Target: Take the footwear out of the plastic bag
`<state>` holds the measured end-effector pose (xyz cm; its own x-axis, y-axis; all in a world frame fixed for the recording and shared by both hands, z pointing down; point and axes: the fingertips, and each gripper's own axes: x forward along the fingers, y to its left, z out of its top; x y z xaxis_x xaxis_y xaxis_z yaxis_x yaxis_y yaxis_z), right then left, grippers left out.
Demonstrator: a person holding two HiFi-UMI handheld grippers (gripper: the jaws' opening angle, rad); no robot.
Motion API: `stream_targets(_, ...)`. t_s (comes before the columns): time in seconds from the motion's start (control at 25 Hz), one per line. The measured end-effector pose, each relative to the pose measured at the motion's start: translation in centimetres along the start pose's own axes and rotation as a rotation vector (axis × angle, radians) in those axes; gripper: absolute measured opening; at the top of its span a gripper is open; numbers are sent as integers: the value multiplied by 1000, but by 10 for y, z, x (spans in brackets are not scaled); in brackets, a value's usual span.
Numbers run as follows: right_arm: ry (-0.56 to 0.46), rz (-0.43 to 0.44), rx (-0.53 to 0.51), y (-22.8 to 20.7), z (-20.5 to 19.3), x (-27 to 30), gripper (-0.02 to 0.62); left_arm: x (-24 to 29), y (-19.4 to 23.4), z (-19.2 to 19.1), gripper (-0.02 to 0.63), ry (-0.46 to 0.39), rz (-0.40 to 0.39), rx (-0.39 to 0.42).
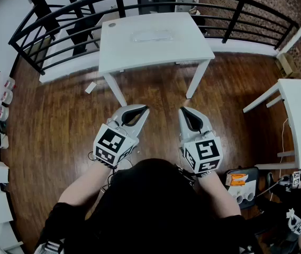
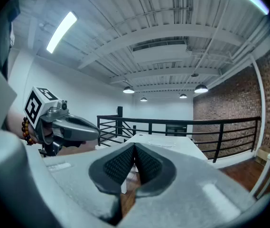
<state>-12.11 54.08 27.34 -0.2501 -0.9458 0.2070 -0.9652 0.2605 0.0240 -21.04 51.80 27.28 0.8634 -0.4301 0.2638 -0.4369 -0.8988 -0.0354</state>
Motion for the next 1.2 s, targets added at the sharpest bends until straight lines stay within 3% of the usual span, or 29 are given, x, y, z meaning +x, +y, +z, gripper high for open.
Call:
stream_targets(0.76,7,31,3,-39,-12,-19,-8,45,-35,11,16,4,-3,1)
stream_targets(1.2,45,22,-20,-55,-10,28,-8,77,10,9,16,-16,-21,-38)
